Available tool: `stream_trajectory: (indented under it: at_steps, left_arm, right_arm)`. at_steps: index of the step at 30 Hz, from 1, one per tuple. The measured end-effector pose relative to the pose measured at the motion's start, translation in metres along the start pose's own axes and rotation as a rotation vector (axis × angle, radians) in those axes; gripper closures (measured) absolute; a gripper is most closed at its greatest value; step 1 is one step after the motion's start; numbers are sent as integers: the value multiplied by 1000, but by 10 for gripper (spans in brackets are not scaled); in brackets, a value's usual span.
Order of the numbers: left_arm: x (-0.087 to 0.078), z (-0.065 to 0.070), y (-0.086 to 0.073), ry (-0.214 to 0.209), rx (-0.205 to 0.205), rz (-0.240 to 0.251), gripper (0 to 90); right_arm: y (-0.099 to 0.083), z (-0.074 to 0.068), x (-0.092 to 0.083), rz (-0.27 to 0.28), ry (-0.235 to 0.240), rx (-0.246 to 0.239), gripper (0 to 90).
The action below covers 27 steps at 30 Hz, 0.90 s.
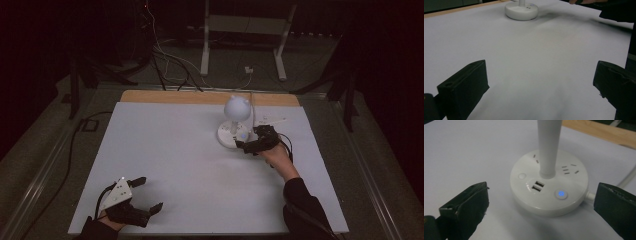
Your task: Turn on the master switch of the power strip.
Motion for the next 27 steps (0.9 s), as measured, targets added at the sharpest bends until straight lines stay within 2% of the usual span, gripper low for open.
stream_trajectory:
  at_steps: [5, 20, 27]
  left_arm:
    - [0, 0, 0, -1, 2, 0, 3]
    - [1, 1, 0, -3, 3, -5, 2]
    - [0, 1, 0, -4, 2, -4, 2]
  right_arm:
    - [0, 0, -2, -6, -16, -8, 0]
    - [-2, -4, -8, -14, -61, -81, 0]
    - [-9, -3, -14, -25, -67, -73, 0]
Point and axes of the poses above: each handheld gripper's, and its own axes: x roughly forward along the jaws, y roughly out of its top, z roughly to its right, the point moved 5 cm from there along x, roughly forward along the jaws, and after that the axes turned 15 degrees about -y, right-handed, at the moved point
